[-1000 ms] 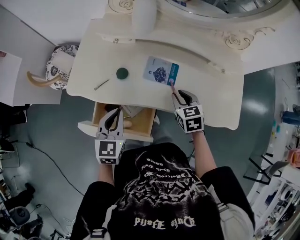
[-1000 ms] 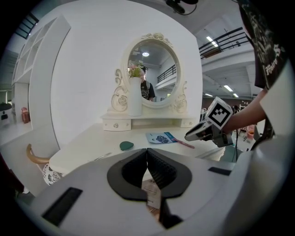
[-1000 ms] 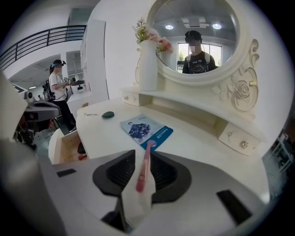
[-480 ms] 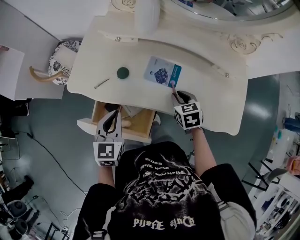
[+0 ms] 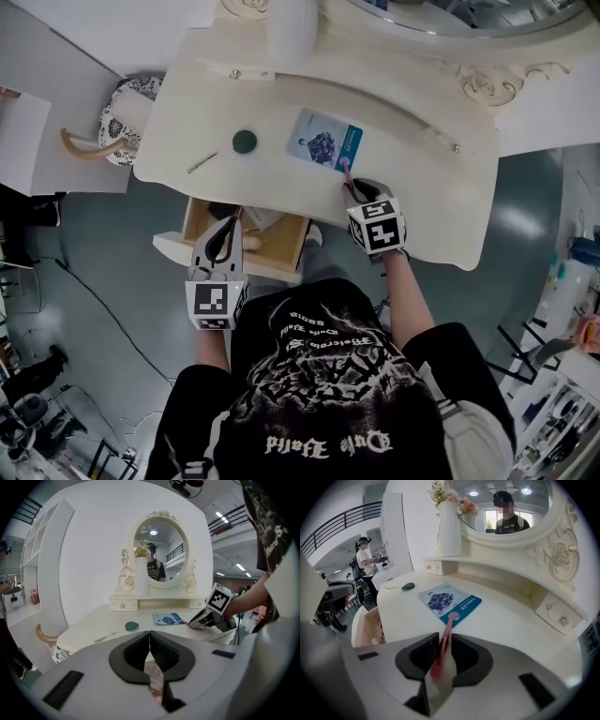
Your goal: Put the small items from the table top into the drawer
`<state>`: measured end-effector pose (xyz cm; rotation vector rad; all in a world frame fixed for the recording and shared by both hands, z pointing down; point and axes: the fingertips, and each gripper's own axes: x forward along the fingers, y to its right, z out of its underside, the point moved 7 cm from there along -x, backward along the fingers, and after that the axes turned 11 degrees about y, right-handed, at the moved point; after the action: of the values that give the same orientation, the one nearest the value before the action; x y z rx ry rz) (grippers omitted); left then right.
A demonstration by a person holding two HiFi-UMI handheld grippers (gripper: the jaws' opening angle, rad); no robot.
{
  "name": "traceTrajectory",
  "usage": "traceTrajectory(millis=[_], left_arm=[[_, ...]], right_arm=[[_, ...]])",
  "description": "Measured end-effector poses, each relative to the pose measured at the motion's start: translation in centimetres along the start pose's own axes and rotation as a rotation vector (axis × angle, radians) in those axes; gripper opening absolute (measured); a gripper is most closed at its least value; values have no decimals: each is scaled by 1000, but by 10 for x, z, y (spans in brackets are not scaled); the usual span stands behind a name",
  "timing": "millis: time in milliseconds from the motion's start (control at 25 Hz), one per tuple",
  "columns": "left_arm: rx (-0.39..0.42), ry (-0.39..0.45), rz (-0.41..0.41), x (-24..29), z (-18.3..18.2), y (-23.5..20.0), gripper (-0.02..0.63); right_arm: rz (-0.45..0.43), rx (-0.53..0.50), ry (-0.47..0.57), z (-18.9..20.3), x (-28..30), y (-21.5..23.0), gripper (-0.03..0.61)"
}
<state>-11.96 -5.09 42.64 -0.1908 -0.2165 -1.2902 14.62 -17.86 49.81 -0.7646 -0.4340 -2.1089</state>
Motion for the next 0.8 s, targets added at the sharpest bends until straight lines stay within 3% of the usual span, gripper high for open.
traceTrajectory(millis=[800], left_arm=[[-11, 15, -40, -10, 0, 2, 15]], right_arm=[[16, 8, -10, 0, 0, 4, 52]])
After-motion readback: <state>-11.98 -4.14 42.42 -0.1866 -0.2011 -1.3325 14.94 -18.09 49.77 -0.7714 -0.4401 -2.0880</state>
